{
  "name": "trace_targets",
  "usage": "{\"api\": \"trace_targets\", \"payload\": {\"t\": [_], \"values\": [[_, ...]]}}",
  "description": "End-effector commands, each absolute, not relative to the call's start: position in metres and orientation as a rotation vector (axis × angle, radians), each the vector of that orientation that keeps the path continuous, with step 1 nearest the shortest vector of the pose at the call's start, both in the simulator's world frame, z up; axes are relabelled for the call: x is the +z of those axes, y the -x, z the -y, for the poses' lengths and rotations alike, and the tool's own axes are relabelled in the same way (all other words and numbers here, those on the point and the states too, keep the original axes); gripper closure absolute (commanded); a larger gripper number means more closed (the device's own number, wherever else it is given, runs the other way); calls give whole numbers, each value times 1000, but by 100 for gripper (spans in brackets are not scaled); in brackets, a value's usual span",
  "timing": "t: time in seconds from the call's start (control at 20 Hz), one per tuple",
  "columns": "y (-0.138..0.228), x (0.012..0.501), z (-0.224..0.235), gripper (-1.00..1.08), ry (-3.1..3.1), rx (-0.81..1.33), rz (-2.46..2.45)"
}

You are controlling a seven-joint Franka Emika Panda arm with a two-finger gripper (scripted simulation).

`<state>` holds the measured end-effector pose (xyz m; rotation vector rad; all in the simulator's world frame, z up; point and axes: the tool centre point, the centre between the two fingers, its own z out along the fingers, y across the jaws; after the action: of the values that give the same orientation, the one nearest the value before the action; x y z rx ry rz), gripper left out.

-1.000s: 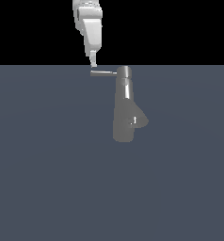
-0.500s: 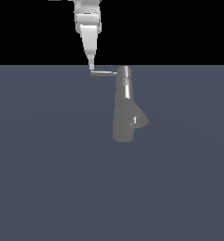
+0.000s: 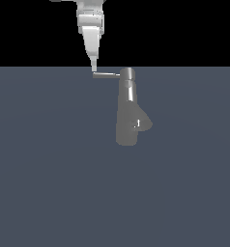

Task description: Turn on the faucet by rotating a designated handle.

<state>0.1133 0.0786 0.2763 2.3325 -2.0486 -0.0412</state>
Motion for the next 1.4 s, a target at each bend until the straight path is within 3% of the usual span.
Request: {"api": "trace_targets", "payload": {"t": [0.0, 0.95, 1.35], "values": [[-113, 259, -69, 108, -2304, -51, 2053], [-126, 236, -62, 108, -2214, -54, 2154], [-107, 245, -62, 108, -2214, -54, 2154]]}}
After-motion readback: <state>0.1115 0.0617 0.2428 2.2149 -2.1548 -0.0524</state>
